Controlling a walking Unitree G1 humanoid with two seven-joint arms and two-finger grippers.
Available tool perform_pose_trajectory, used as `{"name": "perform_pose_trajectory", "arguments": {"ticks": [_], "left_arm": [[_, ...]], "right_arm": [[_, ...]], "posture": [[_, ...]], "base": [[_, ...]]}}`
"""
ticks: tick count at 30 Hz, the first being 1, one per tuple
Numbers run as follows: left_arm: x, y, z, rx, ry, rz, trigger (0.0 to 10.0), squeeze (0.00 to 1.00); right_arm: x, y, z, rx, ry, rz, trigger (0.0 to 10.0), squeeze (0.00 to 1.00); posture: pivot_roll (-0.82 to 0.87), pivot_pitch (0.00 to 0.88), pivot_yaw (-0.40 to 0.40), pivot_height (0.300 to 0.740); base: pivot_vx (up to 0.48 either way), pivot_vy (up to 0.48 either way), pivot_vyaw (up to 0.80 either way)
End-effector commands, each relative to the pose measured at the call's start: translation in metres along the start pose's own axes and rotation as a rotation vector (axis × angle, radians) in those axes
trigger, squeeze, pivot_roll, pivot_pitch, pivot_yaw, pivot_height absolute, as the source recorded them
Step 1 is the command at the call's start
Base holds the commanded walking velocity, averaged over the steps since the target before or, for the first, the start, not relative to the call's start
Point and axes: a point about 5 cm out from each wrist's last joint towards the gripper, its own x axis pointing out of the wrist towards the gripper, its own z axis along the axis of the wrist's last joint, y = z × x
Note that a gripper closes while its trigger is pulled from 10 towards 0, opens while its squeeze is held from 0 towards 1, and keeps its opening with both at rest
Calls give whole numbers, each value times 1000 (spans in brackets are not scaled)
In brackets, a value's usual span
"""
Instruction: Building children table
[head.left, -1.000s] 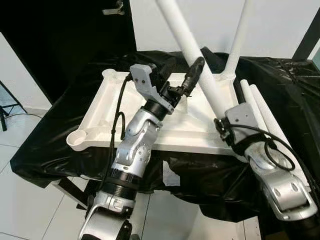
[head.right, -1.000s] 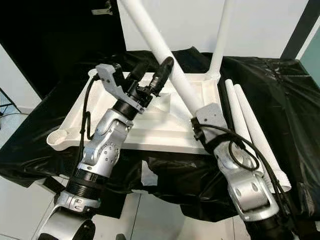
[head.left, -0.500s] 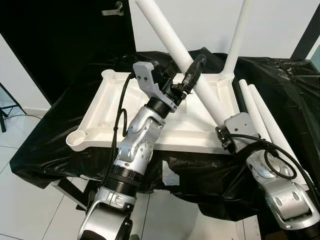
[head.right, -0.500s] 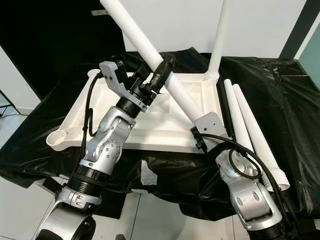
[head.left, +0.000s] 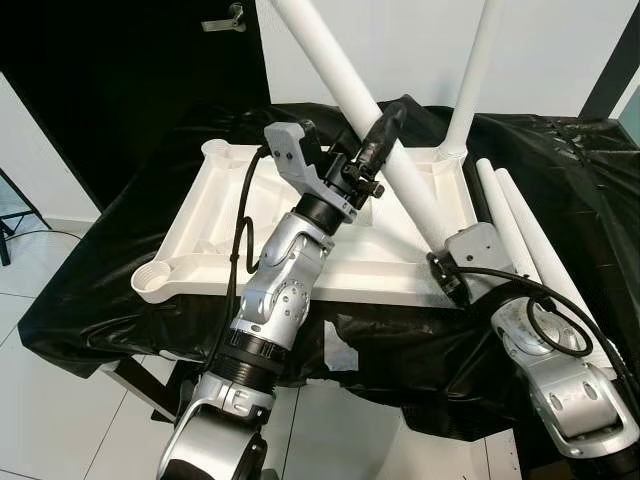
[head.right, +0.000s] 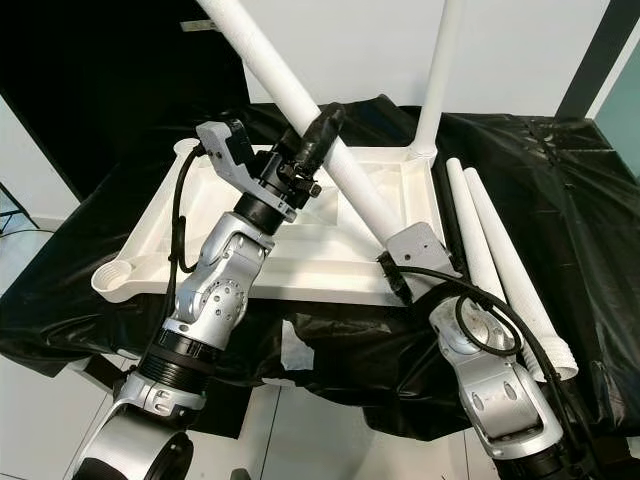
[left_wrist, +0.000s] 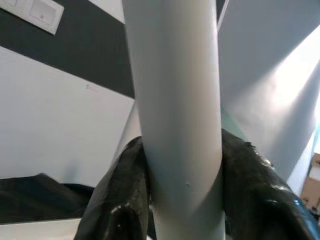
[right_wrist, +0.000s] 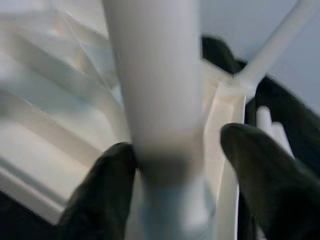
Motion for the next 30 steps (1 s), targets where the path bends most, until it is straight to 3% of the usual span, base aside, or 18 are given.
{"name": "perform_pose_trajectory", "arguments": {"ticks": [1, 3, 4, 6, 14, 16, 21, 28, 29, 30], "left_arm": [[-4, -14, -4, 39, 26, -306, 0, 0], [-4, -14, -4, 40, 28, -304, 0, 0], [-4, -14, -4, 40, 28, -304, 0, 0], [-4, -14, -4, 39, 28, -304, 0, 0], [-4, -15, -4, 39, 27, -306, 0, 0], [-4, -16, -6, 34, 29, -310, 0, 0], [-4, -20, -8, 33, 35, -327, 0, 0], [-5, -19, -7, 42, 32, -317, 0, 0], [-6, -19, -7, 43, 32, -315, 0, 0], [-6, -18, -7, 44, 32, -313, 0, 0]], "right_arm": [[0, -3, 9, -1, -32, -12, 10000, 1000], [0, -3, 9, -2, -33, -15, 10000, 1000], [0, -3, 10, -2, -36, -16, 10000, 43], [0, -3, 12, 0, -39, -16, 10000, 0], [1, -2, 11, 59, -19, -9, 10000, 0], [11, 2, 4, 89, 4, 9, 10000, 0], [24, 9, 6, 63, -11, 59, 10000, 0], [34, 13, 6, 90, -11, 108, 10000, 0], [35, 15, 6, 101, -10, 122, 4902, 0], [35, 16, 6, 106, -7, 133, 1373, 0]], "posture": [[-187, 0, 26, 740], [-187, 0, 26, 740], [-187, 0, 28, 740], [-188, 0, 28, 740], [-192, 0, 30, 740], [-193, 0, 34, 740], [-185, 0, 29, 740], [-163, 0, 15, 740], [-163, 0, 15, 740], [-159, 0, 14, 740]], "base": [[0, 0, 0], [0, 0, 0], [0, 0, 0], [0, 0, 0], [0, 0, 0], [0, 0, 0], [0, 0, 0], [0, 0, 0], [0, 0, 0], [0, 0, 0]]}}
